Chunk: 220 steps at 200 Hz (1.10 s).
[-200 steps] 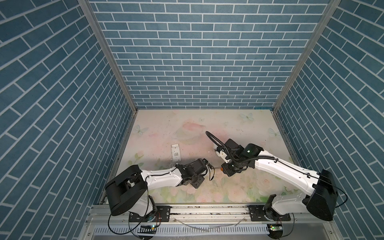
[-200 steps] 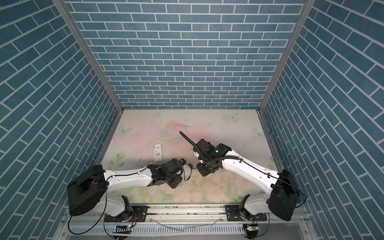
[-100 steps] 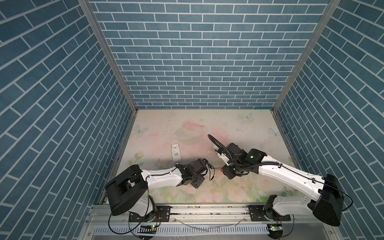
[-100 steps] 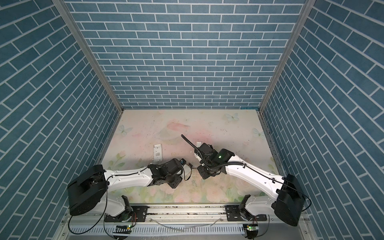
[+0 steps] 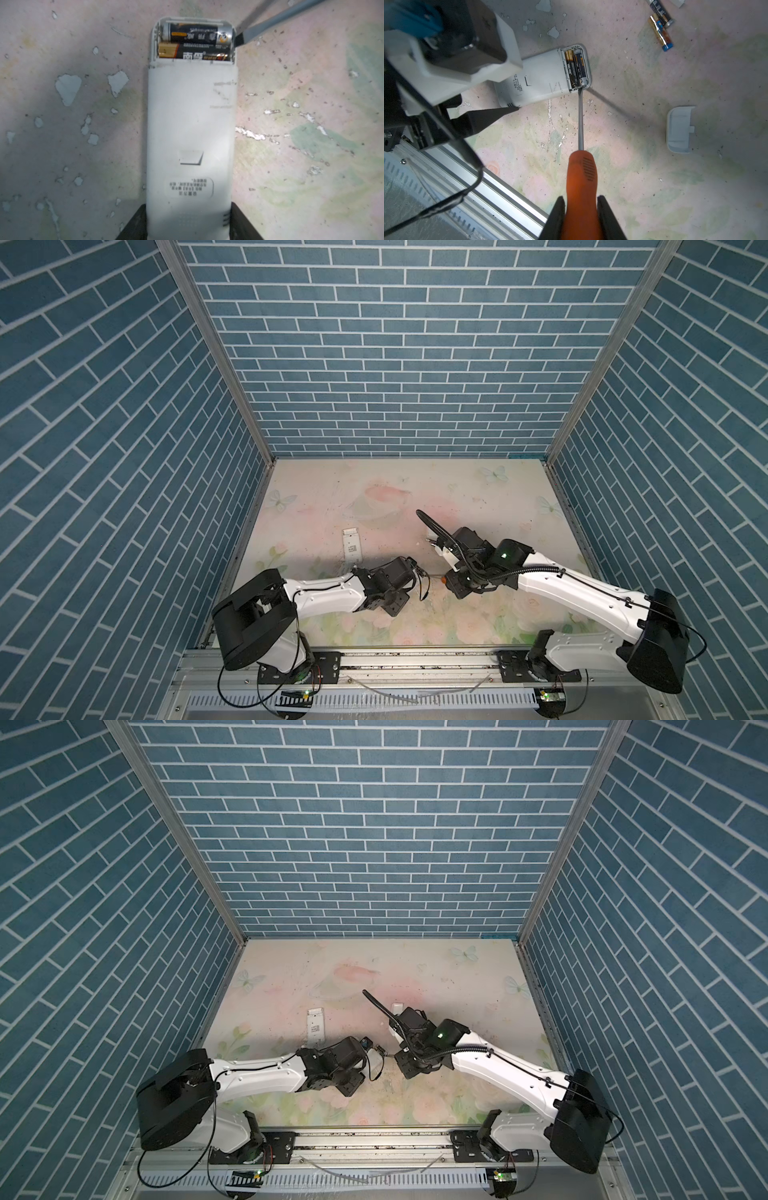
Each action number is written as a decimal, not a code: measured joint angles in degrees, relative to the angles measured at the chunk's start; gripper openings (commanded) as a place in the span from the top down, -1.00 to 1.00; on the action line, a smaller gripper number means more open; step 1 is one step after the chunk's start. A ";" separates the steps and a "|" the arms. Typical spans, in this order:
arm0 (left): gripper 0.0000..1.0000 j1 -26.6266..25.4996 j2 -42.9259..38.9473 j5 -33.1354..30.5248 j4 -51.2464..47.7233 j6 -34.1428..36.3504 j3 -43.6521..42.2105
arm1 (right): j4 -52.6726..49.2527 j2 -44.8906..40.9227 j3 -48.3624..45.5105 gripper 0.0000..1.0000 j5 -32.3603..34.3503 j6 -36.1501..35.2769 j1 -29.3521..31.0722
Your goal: Unload the batteries from the remote control
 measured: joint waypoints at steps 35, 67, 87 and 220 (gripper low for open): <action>0.54 -0.11 0.26 -0.11 -0.09 0.00 0.20 | 0.22 -0.04 0.00 1.00 0.02 0.04 0.00; 0.57 -0.17 0.66 -0.22 -0.07 -0.04 0.52 | 0.46 -0.24 0.00 1.00 0.13 0.02 0.00; 0.58 -0.20 1.22 -0.37 0.81 0.02 0.81 | 1.07 -0.35 0.00 1.00 0.72 0.02 -0.02; 0.63 -1.33 2.49 0.83 3.41 1.92 1.38 | 7.02 -1.18 0.63 1.00 1.64 -0.55 0.04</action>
